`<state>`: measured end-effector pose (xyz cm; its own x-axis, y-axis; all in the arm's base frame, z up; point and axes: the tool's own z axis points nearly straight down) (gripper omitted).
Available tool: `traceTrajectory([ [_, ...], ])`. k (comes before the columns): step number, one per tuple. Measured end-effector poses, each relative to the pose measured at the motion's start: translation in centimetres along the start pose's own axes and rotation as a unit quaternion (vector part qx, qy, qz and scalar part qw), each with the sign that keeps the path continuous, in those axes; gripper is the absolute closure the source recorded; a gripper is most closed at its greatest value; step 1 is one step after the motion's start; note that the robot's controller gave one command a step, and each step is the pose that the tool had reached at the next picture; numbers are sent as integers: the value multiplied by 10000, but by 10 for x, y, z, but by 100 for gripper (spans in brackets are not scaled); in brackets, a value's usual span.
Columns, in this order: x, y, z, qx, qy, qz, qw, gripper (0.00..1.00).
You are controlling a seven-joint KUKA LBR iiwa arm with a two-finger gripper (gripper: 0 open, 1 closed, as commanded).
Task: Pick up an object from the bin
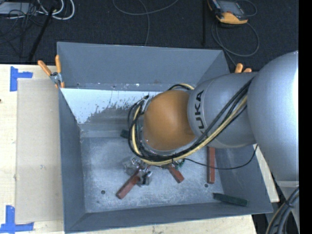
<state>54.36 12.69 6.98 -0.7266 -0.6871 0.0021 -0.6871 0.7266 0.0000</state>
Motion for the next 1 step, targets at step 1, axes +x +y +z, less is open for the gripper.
traceTrajectory([
  [1,-53,28,-166,21,-62,-1131,9936,100],
])
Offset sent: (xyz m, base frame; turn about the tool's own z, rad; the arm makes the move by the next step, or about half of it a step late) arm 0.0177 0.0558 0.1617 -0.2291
